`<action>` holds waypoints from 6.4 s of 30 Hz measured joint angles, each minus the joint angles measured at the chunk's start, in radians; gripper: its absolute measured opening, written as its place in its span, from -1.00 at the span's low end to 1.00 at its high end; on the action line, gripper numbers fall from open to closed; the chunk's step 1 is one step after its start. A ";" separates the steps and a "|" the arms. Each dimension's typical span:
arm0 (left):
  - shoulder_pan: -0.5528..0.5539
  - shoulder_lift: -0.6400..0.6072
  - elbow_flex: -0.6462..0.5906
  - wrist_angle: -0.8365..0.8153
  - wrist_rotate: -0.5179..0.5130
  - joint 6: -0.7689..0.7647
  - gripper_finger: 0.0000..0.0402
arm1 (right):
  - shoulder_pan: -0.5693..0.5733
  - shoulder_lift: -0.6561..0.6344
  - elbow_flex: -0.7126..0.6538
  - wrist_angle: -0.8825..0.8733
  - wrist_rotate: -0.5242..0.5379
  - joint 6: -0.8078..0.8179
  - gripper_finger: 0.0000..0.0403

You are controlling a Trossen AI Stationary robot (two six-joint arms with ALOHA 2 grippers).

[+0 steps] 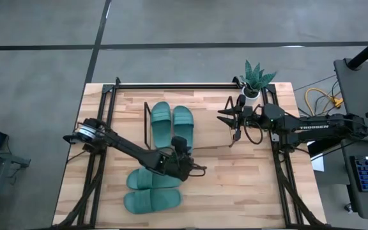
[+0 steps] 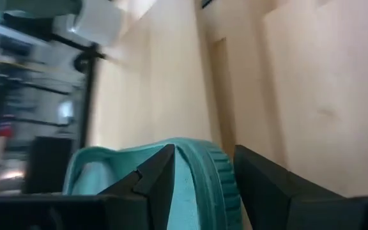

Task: Pick and place slides into the shelf
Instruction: Put the green slipper on the shelf

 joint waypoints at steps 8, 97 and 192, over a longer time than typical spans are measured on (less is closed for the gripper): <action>0.003 -0.111 -0.008 -0.075 0.303 -0.073 -0.28 | 0.002 0.000 0.000 -0.007 0.000 0.000 -0.47; -0.019 -1.676 -1.059 0.522 0.595 -0.076 -0.28 | 0.328 0.869 0.758 -0.598 0.673 -0.472 0.00; -0.019 -1.799 -1.059 0.361 0.596 -0.022 -0.28 | 0.150 0.955 0.739 -0.479 0.648 -0.155 -0.94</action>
